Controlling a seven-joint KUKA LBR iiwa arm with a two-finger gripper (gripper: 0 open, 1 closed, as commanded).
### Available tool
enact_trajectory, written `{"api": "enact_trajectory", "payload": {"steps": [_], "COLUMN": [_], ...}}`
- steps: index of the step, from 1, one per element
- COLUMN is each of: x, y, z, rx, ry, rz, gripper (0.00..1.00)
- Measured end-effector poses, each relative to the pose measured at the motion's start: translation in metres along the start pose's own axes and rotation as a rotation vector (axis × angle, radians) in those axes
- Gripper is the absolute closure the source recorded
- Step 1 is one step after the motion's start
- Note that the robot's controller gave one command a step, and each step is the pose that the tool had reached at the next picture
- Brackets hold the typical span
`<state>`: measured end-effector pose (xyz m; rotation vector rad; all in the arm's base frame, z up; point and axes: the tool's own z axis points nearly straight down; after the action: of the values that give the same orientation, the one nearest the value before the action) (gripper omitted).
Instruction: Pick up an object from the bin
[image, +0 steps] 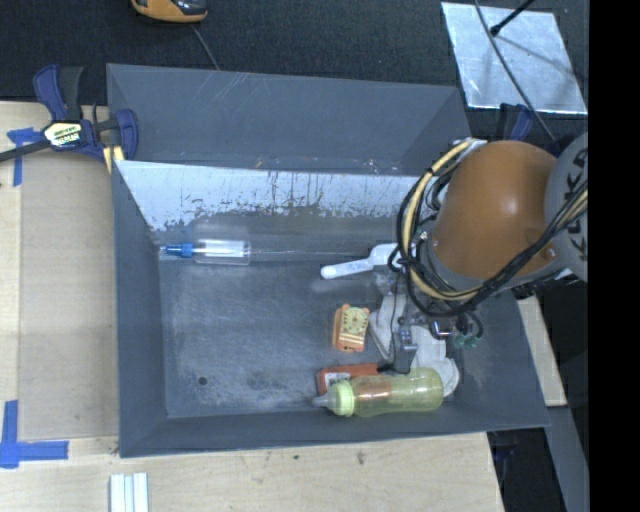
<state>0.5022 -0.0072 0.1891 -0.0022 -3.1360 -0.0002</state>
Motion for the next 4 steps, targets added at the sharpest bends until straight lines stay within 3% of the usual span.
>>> {"api": "enact_trajectory", "payload": {"steps": [2, 3, 4], "x": [-0.011, -0.024, -0.031], "y": [-0.001, 0.0, -0.008], "z": [0.002, 0.033, 0.058], "rx": [0.0, -0.001, -0.001], "ry": [-0.011, -0.009, -0.007], "rz": [0.034, 0.21, 0.231], "gripper": [0.0, 0.0, 0.0]}}
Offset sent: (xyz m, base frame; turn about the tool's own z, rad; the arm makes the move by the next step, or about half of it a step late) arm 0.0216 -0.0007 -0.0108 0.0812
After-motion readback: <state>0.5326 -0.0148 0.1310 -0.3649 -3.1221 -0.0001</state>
